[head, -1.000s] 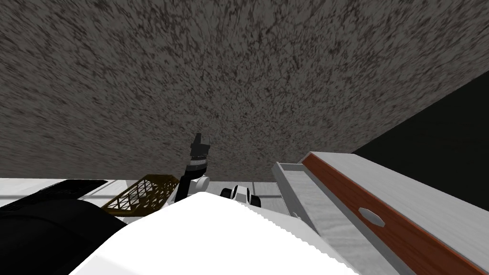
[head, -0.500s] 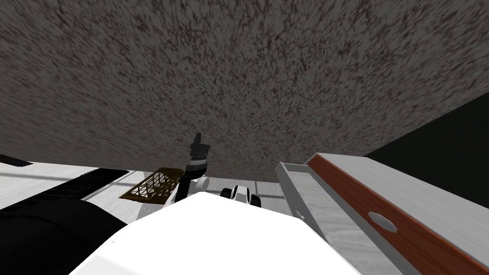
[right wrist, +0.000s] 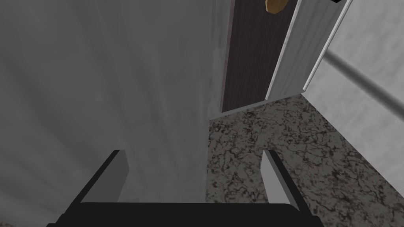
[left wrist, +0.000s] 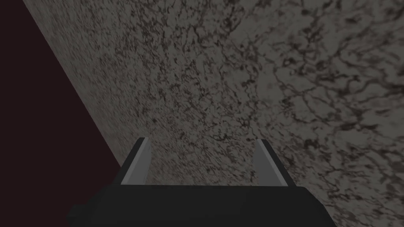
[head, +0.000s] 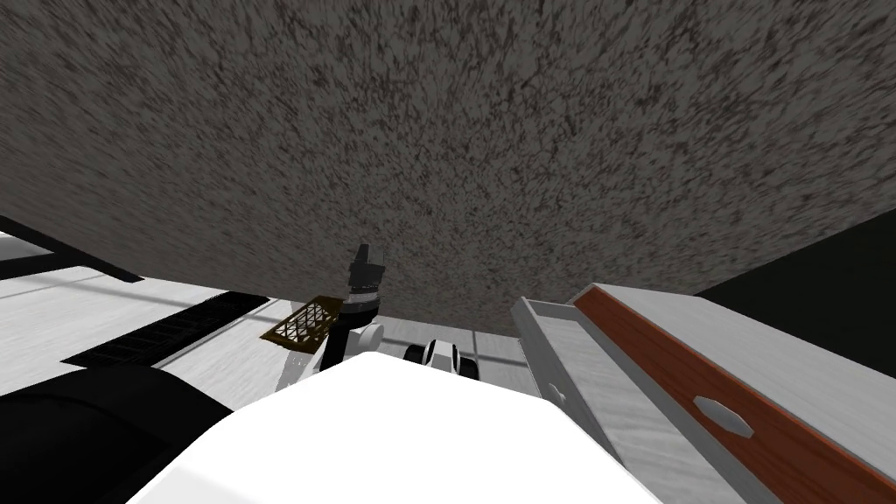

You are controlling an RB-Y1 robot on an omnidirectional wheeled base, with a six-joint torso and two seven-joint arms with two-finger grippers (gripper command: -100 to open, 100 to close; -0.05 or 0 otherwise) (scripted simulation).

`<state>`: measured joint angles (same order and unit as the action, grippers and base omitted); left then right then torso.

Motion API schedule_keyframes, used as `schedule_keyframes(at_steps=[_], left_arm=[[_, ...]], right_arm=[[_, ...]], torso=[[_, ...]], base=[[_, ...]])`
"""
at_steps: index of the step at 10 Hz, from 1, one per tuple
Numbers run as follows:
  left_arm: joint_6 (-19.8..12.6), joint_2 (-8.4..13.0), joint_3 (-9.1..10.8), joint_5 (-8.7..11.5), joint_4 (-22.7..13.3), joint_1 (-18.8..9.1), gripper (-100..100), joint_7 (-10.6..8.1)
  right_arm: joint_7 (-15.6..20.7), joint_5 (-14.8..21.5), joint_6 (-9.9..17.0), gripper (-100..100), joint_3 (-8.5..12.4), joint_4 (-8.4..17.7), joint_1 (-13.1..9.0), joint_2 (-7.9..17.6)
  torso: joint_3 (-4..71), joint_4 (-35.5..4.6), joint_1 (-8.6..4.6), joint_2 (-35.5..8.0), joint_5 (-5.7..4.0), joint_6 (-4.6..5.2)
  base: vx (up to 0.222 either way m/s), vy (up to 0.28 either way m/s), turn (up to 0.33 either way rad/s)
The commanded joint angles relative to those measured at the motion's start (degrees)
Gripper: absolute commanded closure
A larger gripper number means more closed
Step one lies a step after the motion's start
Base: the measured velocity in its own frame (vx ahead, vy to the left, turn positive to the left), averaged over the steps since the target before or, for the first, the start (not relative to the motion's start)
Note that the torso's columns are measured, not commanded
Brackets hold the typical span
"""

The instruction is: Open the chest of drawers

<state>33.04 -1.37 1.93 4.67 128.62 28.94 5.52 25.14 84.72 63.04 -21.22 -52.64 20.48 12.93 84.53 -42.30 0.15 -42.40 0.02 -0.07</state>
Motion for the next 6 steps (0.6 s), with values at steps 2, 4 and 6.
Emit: schedule_keyframes(at_steps=[2, 4, 6], left_arm=[[0.0, 0.0, 0.01, 0.0, 0.0, 0.0, 0, 0.00], [0.0, 0.0, 0.02, 0.0, 0.0, 0.0, 0, 0.00], [0.0, 0.0, 0.00, 0.0, 0.0, 0.0, 0, 0.00]], right_arm=[[0.2, -6.2, -0.5, -100, -0.9, 2.4, -2.6, 2.5], [0.1, -9.2, -1.4, -100, -2.8, 5.9, -5.7, 5.3], [0.1, -12.8, -1.4, -100, -2.8, 7.0, -7.0, 6.7]], torso=[[0.0, 0.0, -0.17, 0.1, -0.02, 0.12], [0.2, 0.1, -0.31, 0.4, -0.07, 0.06], [-0.1, -0.1, -0.01, -0.1, 0.03, 0.08]], base=[[-0.049, 0.037, -0.027], [-0.066, 0.035, 0.173], [-0.109, 0.079, 0.146]])
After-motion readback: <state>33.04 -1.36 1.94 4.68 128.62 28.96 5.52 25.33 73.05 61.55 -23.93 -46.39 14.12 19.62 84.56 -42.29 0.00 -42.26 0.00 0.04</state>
